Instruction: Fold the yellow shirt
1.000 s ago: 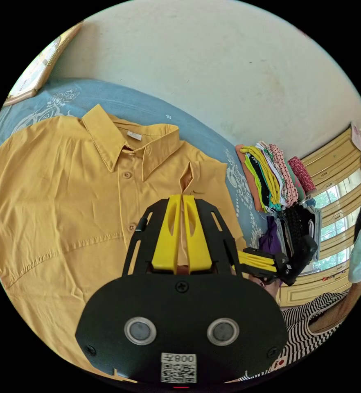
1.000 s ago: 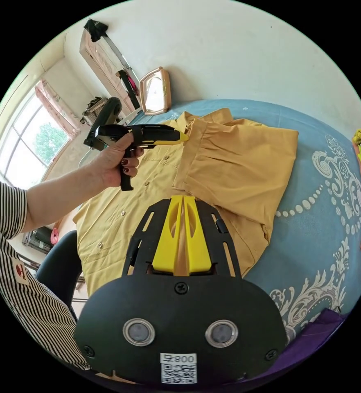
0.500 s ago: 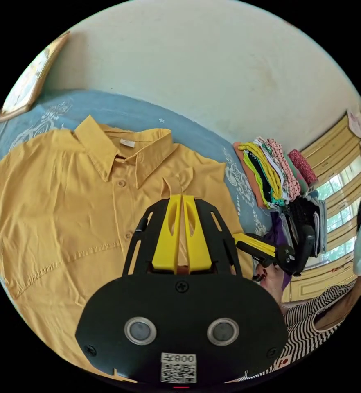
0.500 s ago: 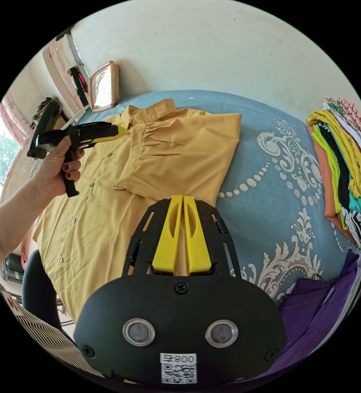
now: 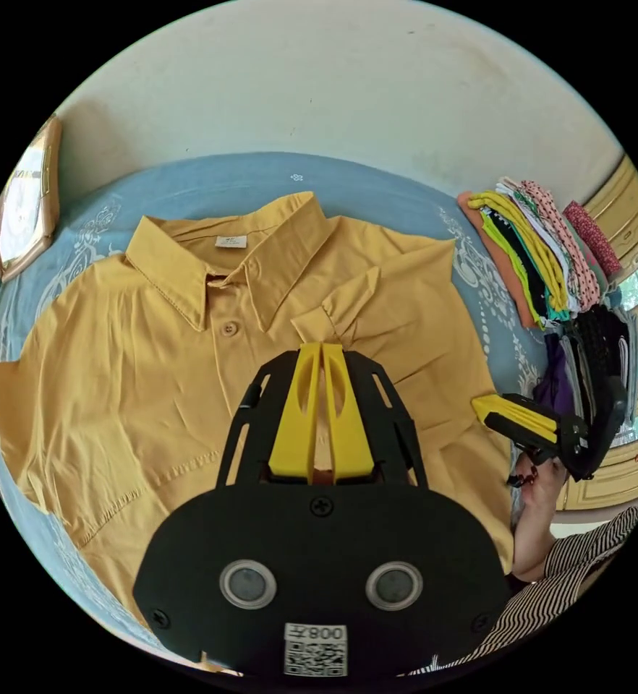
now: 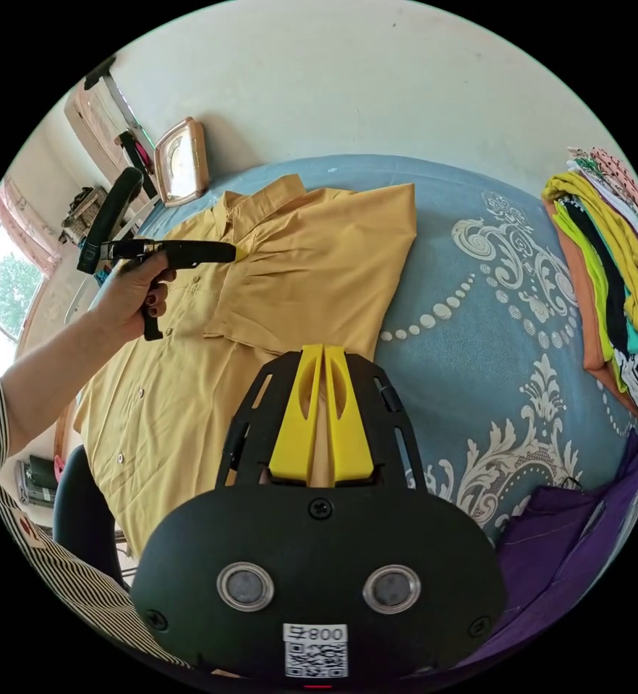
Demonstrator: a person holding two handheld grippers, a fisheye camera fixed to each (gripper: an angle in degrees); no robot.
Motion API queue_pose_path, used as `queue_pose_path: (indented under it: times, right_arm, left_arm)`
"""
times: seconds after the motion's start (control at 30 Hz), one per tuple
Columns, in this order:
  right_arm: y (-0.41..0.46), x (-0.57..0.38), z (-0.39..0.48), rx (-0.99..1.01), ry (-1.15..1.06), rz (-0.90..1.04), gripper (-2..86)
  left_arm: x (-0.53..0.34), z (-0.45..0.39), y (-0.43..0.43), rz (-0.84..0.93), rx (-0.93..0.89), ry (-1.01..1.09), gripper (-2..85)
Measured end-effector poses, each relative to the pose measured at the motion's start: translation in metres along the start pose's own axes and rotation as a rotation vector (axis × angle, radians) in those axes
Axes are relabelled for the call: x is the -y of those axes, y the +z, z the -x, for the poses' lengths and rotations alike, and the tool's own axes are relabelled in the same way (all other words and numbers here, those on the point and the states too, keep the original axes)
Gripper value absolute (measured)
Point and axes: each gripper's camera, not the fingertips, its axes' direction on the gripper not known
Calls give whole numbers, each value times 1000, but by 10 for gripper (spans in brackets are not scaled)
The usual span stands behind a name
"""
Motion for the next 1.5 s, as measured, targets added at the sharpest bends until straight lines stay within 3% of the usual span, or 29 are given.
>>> queue_pose_path:
  times: [0.13,0.23,0.4,0.57,0.73,1.07,1.23,1.5]
  right_arm:
    - [-10,12,-9,50,-22,-24,1]
    - [-27,27,-24,56,-33,-60,1]
    - [-39,101,-75,47,31,-131,1]
    - [1,198,-99,74,39,-48,1]
    - [56,254,-106,-23,80,107,1]
    - [-14,233,-54,53,-67,82,1]
    - [-10,187,-18,-9,-73,214,1]
    - [-27,218,9,-17,-67,126,2]
  left_arm:
    - [-33,-8,-3,-17,-193,70,3]
    - [-61,-19,22,116,-173,177,3]
    - [-98,1,34,89,-218,162,3]
    - [-129,34,50,73,-287,127,2]
    - [-155,56,61,71,-289,152,2]
    - [-238,120,68,32,-302,133,2]
    - [-276,160,81,48,-359,68,3]
    - [-383,258,30,-236,-308,-85,11]
